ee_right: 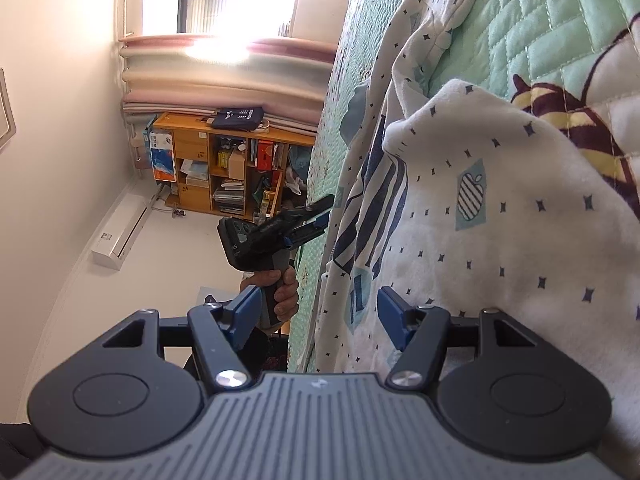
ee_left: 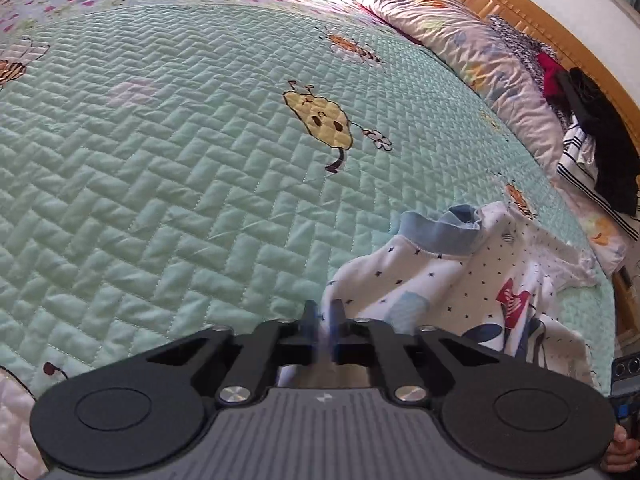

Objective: Fold clothes

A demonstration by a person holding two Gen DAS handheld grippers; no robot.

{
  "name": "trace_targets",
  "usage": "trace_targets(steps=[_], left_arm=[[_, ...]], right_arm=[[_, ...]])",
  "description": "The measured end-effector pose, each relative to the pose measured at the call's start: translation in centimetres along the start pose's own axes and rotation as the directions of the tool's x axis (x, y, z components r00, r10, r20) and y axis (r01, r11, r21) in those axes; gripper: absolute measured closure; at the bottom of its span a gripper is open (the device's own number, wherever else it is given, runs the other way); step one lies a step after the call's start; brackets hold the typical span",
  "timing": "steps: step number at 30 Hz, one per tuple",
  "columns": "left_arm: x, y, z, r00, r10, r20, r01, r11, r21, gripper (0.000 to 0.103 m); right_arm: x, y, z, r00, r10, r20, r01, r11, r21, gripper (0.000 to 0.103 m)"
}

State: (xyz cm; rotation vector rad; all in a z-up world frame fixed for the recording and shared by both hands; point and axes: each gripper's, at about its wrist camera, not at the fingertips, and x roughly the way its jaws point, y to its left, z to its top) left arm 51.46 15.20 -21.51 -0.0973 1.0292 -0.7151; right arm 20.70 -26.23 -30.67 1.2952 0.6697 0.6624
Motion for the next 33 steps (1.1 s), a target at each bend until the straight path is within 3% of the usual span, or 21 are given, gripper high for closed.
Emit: trace_targets(steps=[5,7,11,15,18,20,22,25,27,30,33], left_arm=[[0.0,-0.6,-0.8,0.998,0.053,0.032,-0.052,0.999,-0.013,0.097],[-0.7,-0.8,-0.4,0.992,0.115,0.061,-0.115,0.993,-0.004,0.097],[-2.6,0.1,0.6,0.965,0.231,0.124,-0.227,0.973,-0.048,0.097],[-3.6,0.2,2.0,0.918,0.344,0.197,-0.349,0.937,-0.009,0.096],[-0.9,0.7,2.1,0.929,0.361,0.076,-0.363,0.932,0.013,0.089],[-0.9,0.7,1.7,0.921,0.377,0.101,-0.38,0.925,0.015,0.084],[-1.9,1.5,1.5,0.914,0.38,0.139,-0.377,0.925,-0.048,0.068],[-4.2,2.2,1.5,0.897,0.405,0.176,-0.397,0.914,-0.082,0.067],[-5.5,1.7,1.3,0.898,0.388,0.209,-0.378,0.922,-0.087,0.067],[-6.1,-0.8,0.9,0.934,0.225,0.276,-0.222,0.974,-0.043,0.068],[-5.1,-4.6,0.5,0.944,0.157,0.29,-0.165,0.986,0.004,0.065]], right_arm=[[0.0,-0.3,0.2,1.0,0.013,0.005,-0.013,1.0,0.023,0.037],[-0.1,-0.6,0.2,1.0,0.017,0.006,-0.017,0.999,0.029,0.037],[-0.1,-0.7,0.2,1.0,0.02,0.006,-0.02,0.999,0.031,0.037],[-0.1,-1.0,0.2,1.0,0.026,0.009,-0.026,0.999,0.041,0.037],[-0.1,-1.0,0.2,1.0,0.026,0.01,-0.027,0.999,0.042,0.037],[-0.1,-0.9,0.2,1.0,0.026,0.007,-0.026,0.999,0.038,0.037],[-0.1,-1.0,0.2,1.0,0.028,0.007,-0.028,0.999,0.038,0.037],[-0.1,-1.0,0.3,0.999,0.032,0.006,-0.032,0.999,0.041,0.037],[-0.1,-1.0,0.3,0.999,0.031,0.008,-0.032,0.999,0.043,0.037],[-0.2,-0.8,0.2,1.0,0.027,0.007,-0.027,0.999,0.028,0.037],[-0.2,0.2,0.1,1.0,0.022,0.003,-0.022,0.999,-0.03,0.037]])
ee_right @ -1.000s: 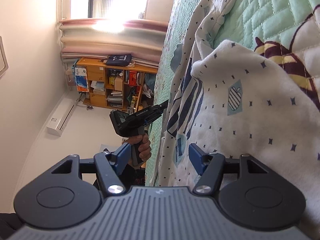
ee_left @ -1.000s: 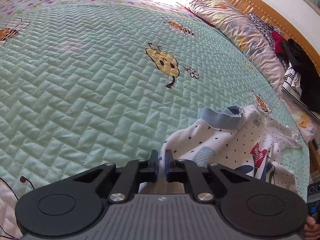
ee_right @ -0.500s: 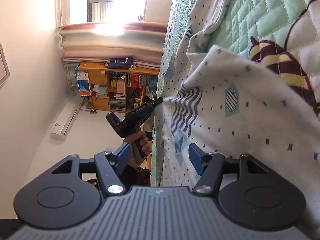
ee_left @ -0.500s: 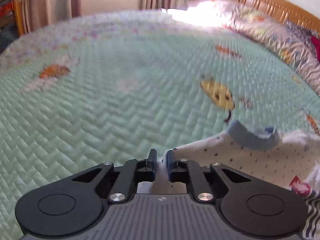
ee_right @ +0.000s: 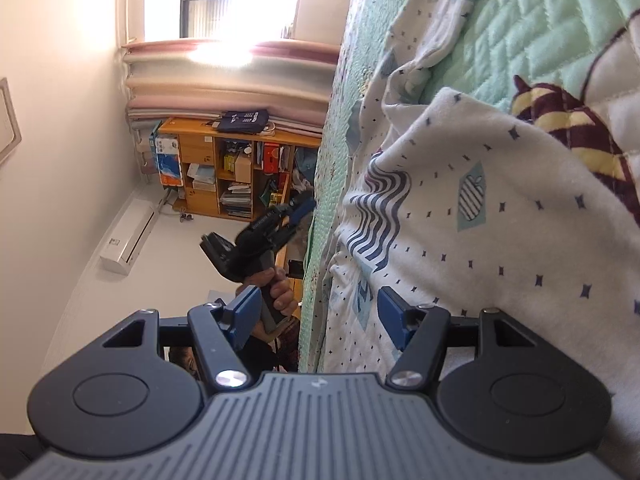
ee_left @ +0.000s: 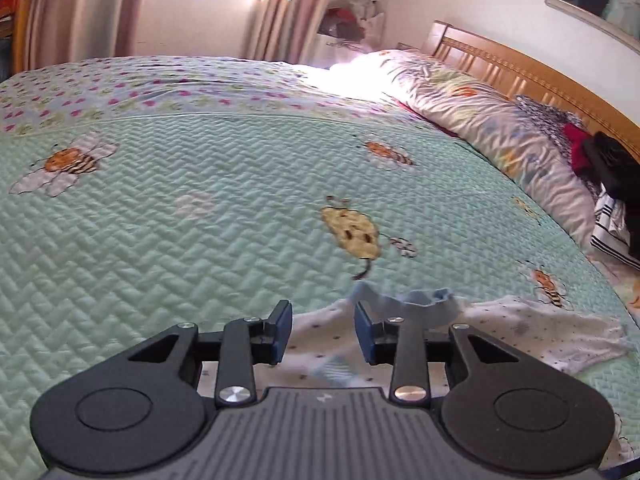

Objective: Fold clothes

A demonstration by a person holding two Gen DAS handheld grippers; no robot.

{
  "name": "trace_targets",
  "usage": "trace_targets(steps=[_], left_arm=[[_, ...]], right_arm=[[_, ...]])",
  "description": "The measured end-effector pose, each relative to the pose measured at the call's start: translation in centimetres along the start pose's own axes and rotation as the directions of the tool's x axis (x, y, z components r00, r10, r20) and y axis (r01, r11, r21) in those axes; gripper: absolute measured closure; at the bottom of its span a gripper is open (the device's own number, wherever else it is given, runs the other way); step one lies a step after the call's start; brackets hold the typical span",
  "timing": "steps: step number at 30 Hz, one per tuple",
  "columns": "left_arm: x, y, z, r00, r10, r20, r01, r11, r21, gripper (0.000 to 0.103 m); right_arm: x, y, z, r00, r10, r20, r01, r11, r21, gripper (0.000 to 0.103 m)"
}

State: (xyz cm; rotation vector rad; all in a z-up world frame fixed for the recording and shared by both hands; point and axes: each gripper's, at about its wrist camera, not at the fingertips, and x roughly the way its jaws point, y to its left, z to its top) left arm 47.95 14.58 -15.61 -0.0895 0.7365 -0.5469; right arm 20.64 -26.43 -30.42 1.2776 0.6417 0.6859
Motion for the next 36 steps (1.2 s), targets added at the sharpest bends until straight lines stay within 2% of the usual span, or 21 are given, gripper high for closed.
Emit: trace_targets(steps=[3,7,10,13,16,18,21,23,25,28,33,36], left_arm=[[-1.0,-3.7,-2.1,0.996,-0.07,0.047,0.07,0.997,-0.008,0.063],[-4.5,-7.1,-7.3,0.988,-0.077,0.135,0.08,0.997,-0.017,0.042],[-6.7,-7.8,-11.2,0.983,-0.006,0.185,0.014,0.999,-0.042,0.028],[-8.4,-6.6,-13.9,0.967,0.096,0.237,-0.074,0.992,-0.099,0.022],[-9.2,-4.5,-15.7,0.951,0.155,0.269,-0.107,0.977,-0.184,0.021],[-9.5,-3.4,-16.6,0.947,0.158,0.281,-0.097,0.971,-0.217,0.021],[-9.2,-2.9,-17.5,0.945,0.127,0.301,-0.063,0.975,-0.213,0.02],[-9.1,-2.6,-17.8,0.944,0.112,0.311,-0.046,0.976,-0.212,0.017],[-8.7,-2.4,-18.0,0.947,0.102,0.305,-0.031,0.973,-0.227,0.015],[-8.7,-1.8,-18.2,0.947,0.082,0.311,-0.001,0.967,-0.254,0.015],[-8.6,-1.7,-18.3,0.947,0.071,0.314,0.013,0.966,-0.259,0.015],[-8.5,-1.8,-18.3,0.949,0.069,0.307,0.012,0.966,-0.257,0.014]], right_arm=[[-0.2,2.7,0.6,1.0,-0.013,0.011,0.015,0.986,-0.166,0.037],[0.5,7.8,4.5,0.997,-0.073,0.008,0.069,0.901,-0.429,0.037],[3.1,11.2,9.6,0.981,-0.19,-0.027,0.145,0.826,-0.545,0.037],[5.6,12.9,14.5,0.963,-0.269,-0.026,0.186,0.729,-0.658,0.037],[8.4,11.8,19.2,0.924,-0.382,-0.038,0.243,0.659,-0.711,0.037],[10.6,10.1,22.1,0.892,-0.445,-0.08,0.263,0.654,-0.709,0.037],[13.1,7.3,24.7,0.851,-0.507,-0.135,0.282,0.66,-0.696,0.049],[14.7,5.5,25.9,0.824,-0.537,-0.182,0.282,0.667,-0.69,0.066],[16.7,4.8,25.6,0.801,-0.547,-0.243,0.239,0.664,-0.709,0.071],[19.6,4.5,24.4,0.767,-0.566,-0.302,0.172,0.635,-0.753,0.077],[23.3,5.2,23.5,0.747,-0.57,-0.342,0.089,0.596,-0.798,0.077],[24.6,5.0,22.9,0.717,-0.61,-0.338,0.082,0.555,-0.828,0.077]])
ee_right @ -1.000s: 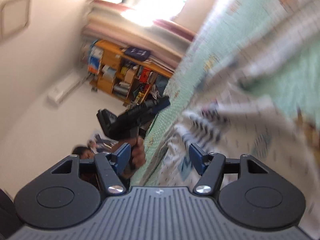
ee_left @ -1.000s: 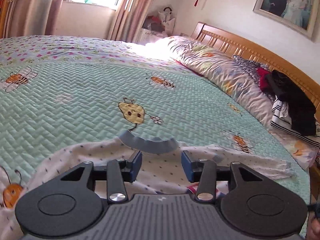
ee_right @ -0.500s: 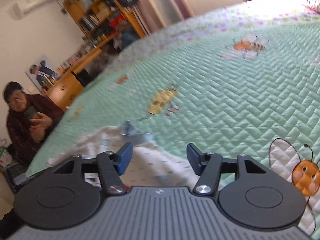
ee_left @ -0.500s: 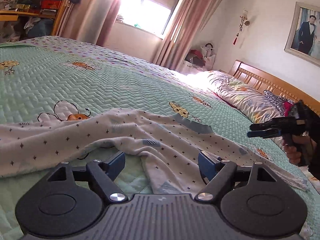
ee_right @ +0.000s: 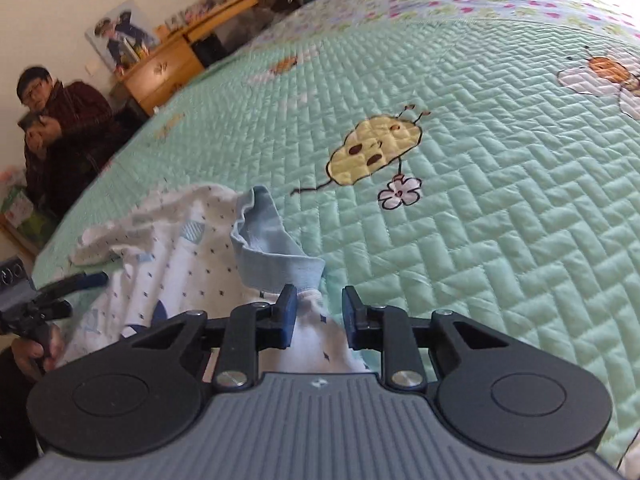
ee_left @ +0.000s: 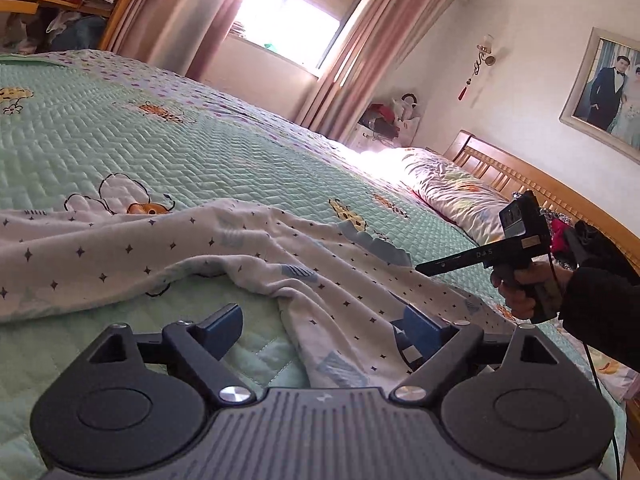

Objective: Fold clothes

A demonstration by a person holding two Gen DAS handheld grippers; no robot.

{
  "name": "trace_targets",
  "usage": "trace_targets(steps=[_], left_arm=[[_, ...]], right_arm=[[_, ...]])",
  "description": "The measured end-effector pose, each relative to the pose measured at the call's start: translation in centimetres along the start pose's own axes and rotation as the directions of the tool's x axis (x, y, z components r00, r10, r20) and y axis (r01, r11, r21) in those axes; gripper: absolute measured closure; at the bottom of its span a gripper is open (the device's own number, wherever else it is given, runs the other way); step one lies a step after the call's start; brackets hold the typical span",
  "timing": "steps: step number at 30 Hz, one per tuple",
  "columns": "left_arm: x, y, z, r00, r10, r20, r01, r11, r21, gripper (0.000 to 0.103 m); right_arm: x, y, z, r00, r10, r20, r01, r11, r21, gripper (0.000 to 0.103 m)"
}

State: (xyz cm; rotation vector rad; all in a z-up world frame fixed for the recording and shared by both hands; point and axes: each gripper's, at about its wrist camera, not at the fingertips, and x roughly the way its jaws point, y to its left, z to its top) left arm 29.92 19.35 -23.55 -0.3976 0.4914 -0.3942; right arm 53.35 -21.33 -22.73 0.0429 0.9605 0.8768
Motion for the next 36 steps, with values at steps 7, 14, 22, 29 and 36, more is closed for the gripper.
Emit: trace_targets(steps=[7,14,22,29,36], left_arm=[[0.3,0.2,0.0,1.0,0.006,-0.012,-0.006,1.0,-0.007,0.013],[0.3,0.2,0.0,1.0,0.007,-0.017,-0.007,1.0,-0.01,0.012],[0.4,0.3,0.0,1.0,0.009,-0.019,-0.009,1.0,-0.012,0.012],[0.3,0.4,0.0,1.0,0.007,-0.02,-0.008,1.0,-0.014,0.012],[0.4,0.5,0.0,1.0,0.005,-0.023,-0.006,1.0,-0.021,0.012]], right_arm=[[0.9,1.0,-0.4,0.998,-0.066,0.004,0.066,0.996,-0.054,0.094],[0.5,2.5,-0.5,0.983,-0.174,0.053,0.178,0.978,-0.105,0.098],[-0.9,2.0,1.1,0.931,-0.349,0.107,0.362,0.921,-0.141,0.096],[-4.2,-0.7,-0.3,0.925,-0.306,0.223,0.289,0.951,0.105,0.053],[-5.6,-1.5,-2.7,0.891,-0.425,0.16,0.403,0.903,0.152,0.058]])
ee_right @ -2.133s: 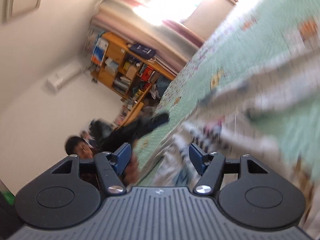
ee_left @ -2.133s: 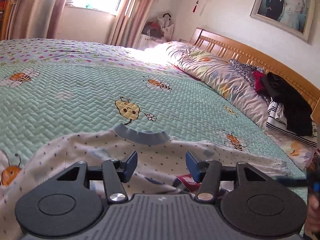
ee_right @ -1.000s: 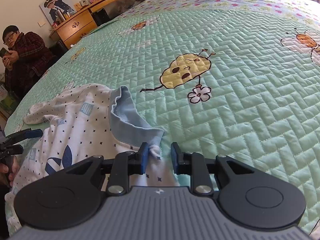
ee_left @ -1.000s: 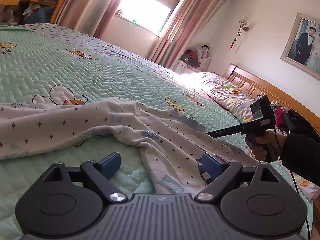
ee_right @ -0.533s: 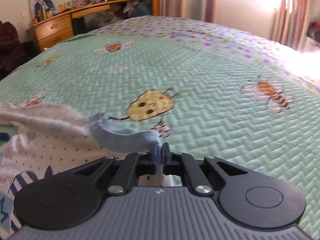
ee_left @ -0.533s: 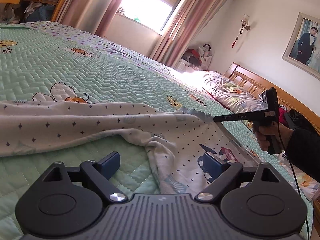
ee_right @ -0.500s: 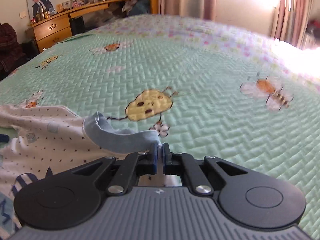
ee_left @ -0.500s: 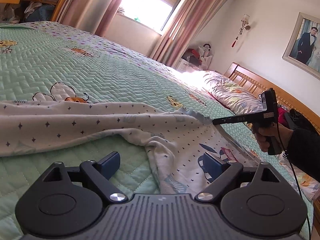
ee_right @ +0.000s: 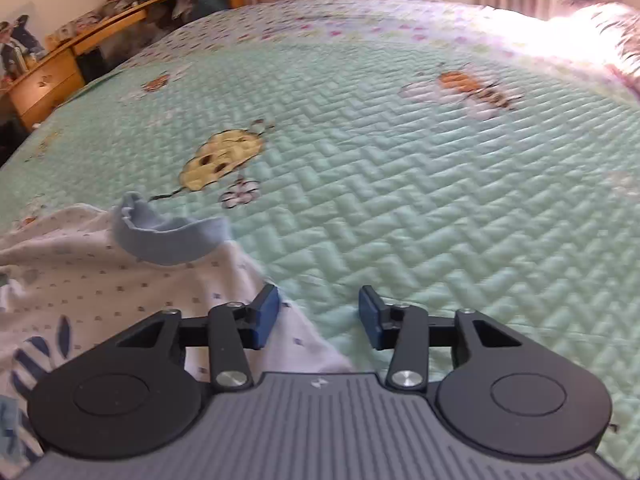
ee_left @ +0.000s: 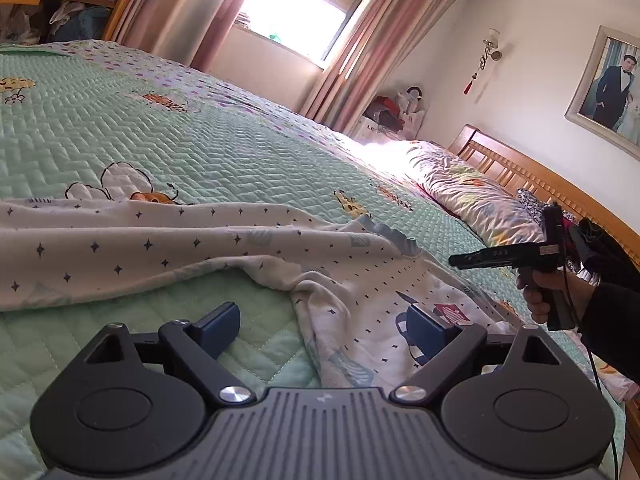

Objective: Fold clothes

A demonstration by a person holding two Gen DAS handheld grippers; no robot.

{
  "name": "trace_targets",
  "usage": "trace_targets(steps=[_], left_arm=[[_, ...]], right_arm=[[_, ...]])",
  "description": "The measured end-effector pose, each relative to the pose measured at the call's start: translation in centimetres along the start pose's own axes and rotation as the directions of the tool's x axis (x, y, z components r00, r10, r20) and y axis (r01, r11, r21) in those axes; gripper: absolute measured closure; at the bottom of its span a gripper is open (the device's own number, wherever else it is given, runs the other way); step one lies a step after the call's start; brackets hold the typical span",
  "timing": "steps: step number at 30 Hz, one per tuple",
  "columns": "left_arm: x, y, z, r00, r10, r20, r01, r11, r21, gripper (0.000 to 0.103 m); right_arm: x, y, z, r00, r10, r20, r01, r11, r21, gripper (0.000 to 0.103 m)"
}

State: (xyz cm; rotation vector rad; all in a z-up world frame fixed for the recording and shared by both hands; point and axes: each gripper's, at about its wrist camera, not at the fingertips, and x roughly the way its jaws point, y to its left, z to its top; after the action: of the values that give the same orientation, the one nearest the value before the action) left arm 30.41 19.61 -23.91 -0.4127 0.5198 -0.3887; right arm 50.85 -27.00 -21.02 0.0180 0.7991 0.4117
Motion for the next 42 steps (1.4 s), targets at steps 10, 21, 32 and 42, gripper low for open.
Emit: trace_targets(steps=[10,21,32,42], left_arm=[[-1.4,0.5,0.0,1.0,-0.025,-0.018,0.024,0.995,-0.095,0.012],[-15.4,-3.0,-6.5,0.999,0.01,-0.04,-0.02,0.965,-0.263,0.012],[-16.9,-4.2,-7.6,0.992,0.007,-0.124,-0.047,0.946,-0.32,0.011],[-13.2,-3.4,-8.7,0.974,-0.047,-0.22,-0.049,0.911,-0.41,0.011]], right_arm=[[-18.0,2.8,-13.8,0.956,0.004,0.294,-0.122,0.914,0.386,0.038],[-24.3,5.5,-30.3,0.97,0.045,0.237,-0.211,0.64,0.739,0.038],[-24.1,6.5,-34.0,0.964,0.077,0.256,-0.255,0.553,0.793,0.038],[-23.5,7.3,-35.2,0.934,0.126,0.334,-0.352,0.485,0.8,0.038]])
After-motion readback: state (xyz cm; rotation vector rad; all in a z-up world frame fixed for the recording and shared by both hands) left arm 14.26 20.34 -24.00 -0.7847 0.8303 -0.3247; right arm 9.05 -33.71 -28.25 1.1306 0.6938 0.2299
